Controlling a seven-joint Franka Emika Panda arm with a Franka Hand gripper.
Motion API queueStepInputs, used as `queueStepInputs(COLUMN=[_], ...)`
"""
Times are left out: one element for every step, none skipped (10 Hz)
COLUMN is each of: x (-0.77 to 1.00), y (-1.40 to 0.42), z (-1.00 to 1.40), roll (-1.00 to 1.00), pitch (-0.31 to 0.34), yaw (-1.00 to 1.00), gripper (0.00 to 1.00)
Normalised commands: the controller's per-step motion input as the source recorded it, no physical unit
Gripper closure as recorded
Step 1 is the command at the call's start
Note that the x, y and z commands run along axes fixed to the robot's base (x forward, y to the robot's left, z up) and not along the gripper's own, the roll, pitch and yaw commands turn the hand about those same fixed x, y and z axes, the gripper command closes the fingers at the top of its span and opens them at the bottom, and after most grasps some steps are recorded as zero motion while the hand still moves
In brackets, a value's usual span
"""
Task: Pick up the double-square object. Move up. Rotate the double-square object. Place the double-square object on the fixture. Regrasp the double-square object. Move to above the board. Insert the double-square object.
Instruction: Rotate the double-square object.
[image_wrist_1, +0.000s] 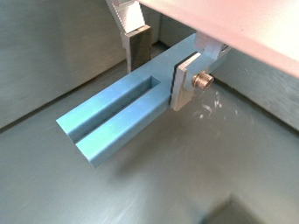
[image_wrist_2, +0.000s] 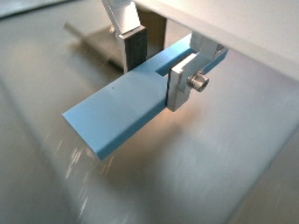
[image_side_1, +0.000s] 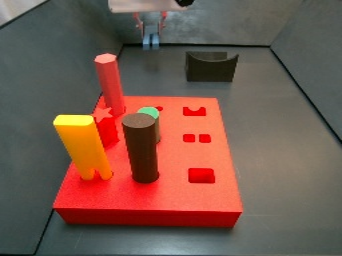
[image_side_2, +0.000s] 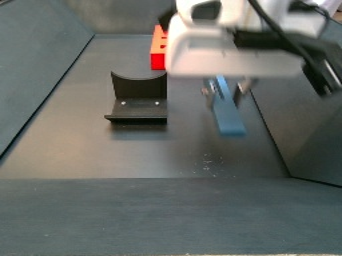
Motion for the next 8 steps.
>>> queueStepInputs(x=[0.06, 0.02, 0.00, 0.02, 0.04, 0.03, 0.03, 0.03], y=[-0.44, -0.24, 0.00, 0.04, 0.04, 0.03, 0.03, 0.03], z=[0.43, 0.29, 0.00, -0.11, -0.08, -0.05, -0.04, -0.03], roll=[0.08, 0.12, 0.00, 0.00, 0.00, 0.00, 0.00, 0.00], pitch=[0.059, 0.058, 0.000, 0.000, -0.002, -0.003, -0.003, -0.004], yaw=[0.03, 0.03, -1.00, -1.00, -1.00, -1.00, -1.00, -1.00], gripper=[1.00, 1.00, 1.00, 1.00, 1.00, 1.00, 1.00, 1.00])
